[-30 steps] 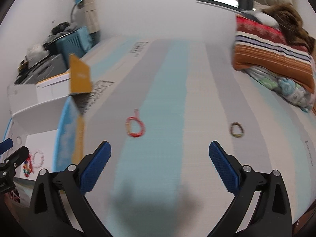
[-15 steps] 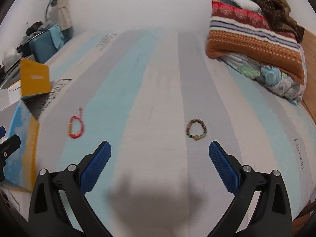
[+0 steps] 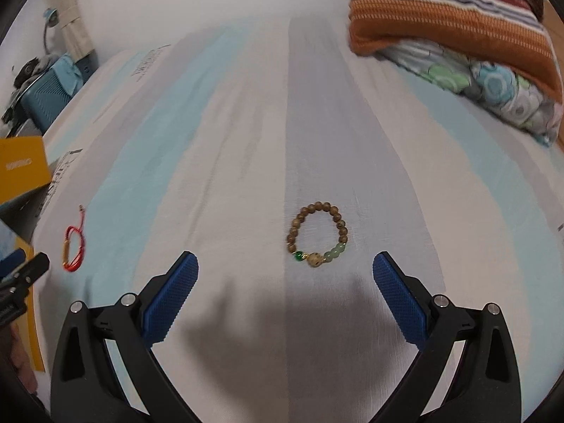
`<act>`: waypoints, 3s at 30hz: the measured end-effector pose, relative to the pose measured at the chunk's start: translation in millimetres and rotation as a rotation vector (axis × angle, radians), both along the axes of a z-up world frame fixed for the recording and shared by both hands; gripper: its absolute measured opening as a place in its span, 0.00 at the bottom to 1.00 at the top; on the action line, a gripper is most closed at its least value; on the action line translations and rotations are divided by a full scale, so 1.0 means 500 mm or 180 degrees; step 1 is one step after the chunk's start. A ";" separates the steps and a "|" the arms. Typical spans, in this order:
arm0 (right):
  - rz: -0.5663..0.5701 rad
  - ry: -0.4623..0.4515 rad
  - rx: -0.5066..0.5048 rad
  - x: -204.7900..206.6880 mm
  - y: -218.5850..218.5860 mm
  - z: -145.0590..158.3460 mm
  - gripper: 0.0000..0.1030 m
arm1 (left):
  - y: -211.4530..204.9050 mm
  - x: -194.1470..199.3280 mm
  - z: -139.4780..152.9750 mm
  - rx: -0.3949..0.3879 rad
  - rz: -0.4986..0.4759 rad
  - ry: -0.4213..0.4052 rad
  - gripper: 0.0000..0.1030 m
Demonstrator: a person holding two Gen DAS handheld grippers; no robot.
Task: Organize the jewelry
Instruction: 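Move both open tools back over the last two bracelets on the bed, then grasp the wooden-and-green bead bracelet with the right tool while the left grasps the red cord bracelet, then carry the wooden bead and red cord bracelets with both tools into the white box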
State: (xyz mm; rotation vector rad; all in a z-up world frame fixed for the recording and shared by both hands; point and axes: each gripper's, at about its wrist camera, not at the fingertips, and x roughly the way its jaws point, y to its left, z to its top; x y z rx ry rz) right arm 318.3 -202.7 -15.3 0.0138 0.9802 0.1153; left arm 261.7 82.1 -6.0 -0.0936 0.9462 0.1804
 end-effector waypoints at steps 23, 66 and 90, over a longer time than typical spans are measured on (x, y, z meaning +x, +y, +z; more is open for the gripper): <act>-0.0202 0.0278 0.0201 0.068 -0.043 -0.108 0.49 | 0.003 0.088 -0.121 0.0028 0.0023 0.0258 0.84; -0.0063 0.0032 0.0203 0.010 -0.021 -0.034 0.10 | 0.000 0.015 -0.033 -0.0261 -0.0216 0.0140 0.07; 0.0180 -0.0289 0.0103 -0.117 0.065 0.115 0.10 | 0.018 -0.121 0.107 -0.0070 -0.0240 -0.0098 0.08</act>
